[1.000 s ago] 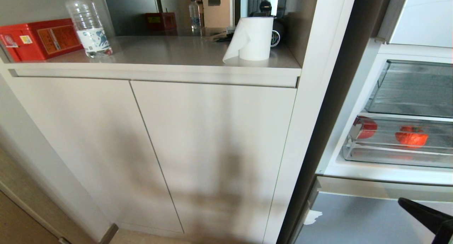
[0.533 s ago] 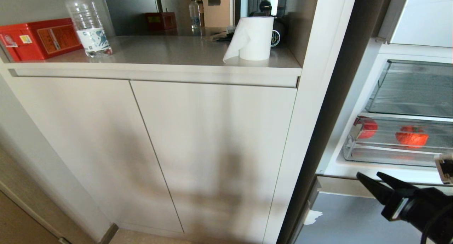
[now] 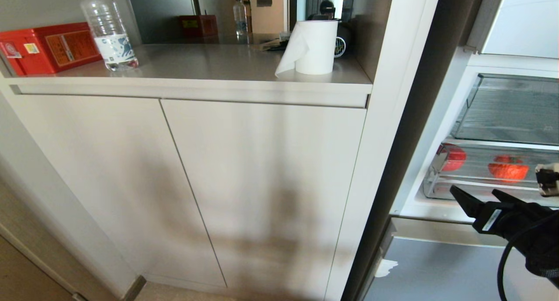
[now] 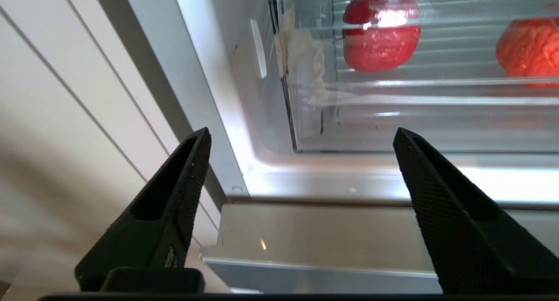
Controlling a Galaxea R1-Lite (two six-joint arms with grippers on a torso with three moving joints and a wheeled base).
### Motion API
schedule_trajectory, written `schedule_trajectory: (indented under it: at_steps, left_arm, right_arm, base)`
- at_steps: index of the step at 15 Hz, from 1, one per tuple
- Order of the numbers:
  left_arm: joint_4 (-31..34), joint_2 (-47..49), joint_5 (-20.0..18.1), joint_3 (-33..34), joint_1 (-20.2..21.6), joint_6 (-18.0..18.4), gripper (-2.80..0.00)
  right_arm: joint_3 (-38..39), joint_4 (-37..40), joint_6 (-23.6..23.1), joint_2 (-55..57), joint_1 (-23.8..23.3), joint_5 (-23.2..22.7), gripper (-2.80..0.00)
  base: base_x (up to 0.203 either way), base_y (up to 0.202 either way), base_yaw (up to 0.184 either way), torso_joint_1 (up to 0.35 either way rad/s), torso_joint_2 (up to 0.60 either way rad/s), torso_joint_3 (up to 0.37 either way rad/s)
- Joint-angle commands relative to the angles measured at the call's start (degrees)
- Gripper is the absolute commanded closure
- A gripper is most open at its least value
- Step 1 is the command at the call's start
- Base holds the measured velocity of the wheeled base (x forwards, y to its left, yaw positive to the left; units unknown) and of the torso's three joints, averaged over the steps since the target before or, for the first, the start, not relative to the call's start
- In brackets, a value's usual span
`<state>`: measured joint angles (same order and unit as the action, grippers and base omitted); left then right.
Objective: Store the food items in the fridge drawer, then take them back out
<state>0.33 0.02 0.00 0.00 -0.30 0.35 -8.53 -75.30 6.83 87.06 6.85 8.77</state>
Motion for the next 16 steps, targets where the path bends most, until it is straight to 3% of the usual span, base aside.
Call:
schedule_trajectory:
  at_steps: [1, 9, 16]
  left_arm:
    - [0.02, -0.02, 0.00, 0.00, -0.01, 0.00, 0.00]
    - [0.02, -0.02, 0.00, 0.00, 0.04, 0.00, 0.00]
    - [0.02, -0.02, 0.00, 0.00, 0.04, 0.00, 0.00]
  right_arm:
    - [-1.37, -1.46, 0.01, 3.51, -0.23, 0.05, -2.80]
    - [-5.46, -8.66, -0.78, 12.06, -0.31, 1.61, -2.80]
    - [-6.76, -9.25, -0.76, 12.61, -2.37, 2.05, -2.80]
  base:
    - [0.000, 0.000, 0.000, 0.000, 0.00, 0.000]
    - [0.000, 0.000, 0.000, 0.000, 0.00, 0.000]
    - [0.000, 0.000, 0.000, 0.000, 0.00, 0.000]
